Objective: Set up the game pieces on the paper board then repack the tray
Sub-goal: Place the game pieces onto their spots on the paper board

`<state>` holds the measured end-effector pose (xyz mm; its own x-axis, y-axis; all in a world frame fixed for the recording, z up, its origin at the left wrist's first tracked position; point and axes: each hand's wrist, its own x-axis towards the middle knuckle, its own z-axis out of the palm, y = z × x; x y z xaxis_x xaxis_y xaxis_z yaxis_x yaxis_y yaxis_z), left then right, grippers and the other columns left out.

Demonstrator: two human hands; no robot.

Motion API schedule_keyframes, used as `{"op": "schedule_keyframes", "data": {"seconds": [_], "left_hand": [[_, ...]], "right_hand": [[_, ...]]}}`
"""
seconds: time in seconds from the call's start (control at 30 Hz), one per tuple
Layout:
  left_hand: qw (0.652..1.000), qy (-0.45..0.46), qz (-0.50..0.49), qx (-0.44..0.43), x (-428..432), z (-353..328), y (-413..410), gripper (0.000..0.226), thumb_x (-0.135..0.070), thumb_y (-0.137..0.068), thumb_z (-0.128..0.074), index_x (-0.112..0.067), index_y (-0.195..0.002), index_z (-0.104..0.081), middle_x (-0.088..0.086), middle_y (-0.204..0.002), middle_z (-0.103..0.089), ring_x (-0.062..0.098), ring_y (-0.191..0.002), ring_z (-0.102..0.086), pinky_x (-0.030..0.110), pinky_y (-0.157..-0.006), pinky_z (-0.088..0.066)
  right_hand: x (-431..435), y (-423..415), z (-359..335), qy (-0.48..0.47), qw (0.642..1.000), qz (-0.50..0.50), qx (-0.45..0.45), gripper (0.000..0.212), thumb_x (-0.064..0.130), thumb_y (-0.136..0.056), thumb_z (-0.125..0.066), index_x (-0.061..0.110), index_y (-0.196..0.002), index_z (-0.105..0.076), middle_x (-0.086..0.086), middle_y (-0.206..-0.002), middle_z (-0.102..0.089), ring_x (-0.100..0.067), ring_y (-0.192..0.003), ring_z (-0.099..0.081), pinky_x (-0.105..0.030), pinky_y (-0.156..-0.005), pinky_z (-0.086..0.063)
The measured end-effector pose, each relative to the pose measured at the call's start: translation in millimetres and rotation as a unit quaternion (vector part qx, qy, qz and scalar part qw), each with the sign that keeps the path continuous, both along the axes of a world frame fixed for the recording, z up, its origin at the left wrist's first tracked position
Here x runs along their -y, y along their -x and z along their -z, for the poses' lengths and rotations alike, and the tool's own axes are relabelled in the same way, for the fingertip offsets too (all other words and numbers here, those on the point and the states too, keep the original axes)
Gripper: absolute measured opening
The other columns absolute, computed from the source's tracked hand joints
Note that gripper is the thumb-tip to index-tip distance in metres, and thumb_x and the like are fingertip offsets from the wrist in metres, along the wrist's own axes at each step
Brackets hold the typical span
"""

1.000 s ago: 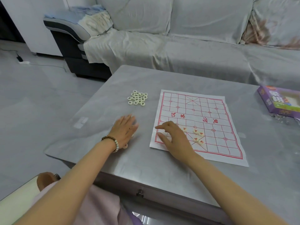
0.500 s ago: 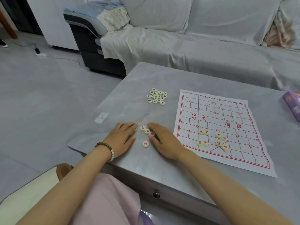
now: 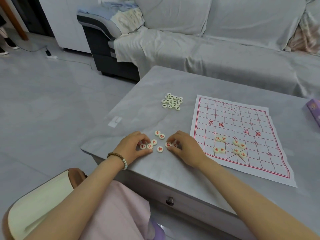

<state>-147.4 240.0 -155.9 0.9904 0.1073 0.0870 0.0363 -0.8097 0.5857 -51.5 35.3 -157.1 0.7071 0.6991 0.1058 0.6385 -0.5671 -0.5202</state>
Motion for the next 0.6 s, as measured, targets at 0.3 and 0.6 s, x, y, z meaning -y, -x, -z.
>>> {"op": "schedule_keyframes", "data": {"seconds": [0.3,0.6], "left_hand": [[1.0,0.031,-0.003,0.004,7.9,-5.8,3.8,0.022,-0.032,-0.076,-0.073,-0.024,-0.096,-0.069,-0.011,-0.082,-0.056,0.001,-0.073,-0.053,0.015,-0.07,-0.044],[0.996,0.061,0.057,0.045,88.3,-26.9,-48.2,0.021,-0.029,-0.081,-0.069,-0.021,-0.1,-0.068,-0.01,-0.087,-0.055,0.001,-0.071,-0.05,0.007,-0.065,-0.043]], "right_hand": [[4.0,6.2,-4.5,-0.017,1.0,-0.014,-0.005,0.025,0.031,-0.089,-0.06,0.022,-0.111,-0.067,0.005,-0.099,-0.059,-0.005,-0.082,-0.05,-0.009,-0.069,-0.036],[93.2,-14.3,-23.0,-0.127,0.985,0.117,-0.016,0.019,0.026,-0.085,-0.067,0.023,-0.103,-0.069,0.015,-0.086,-0.058,0.0,-0.075,-0.053,-0.009,-0.064,-0.04]]}}
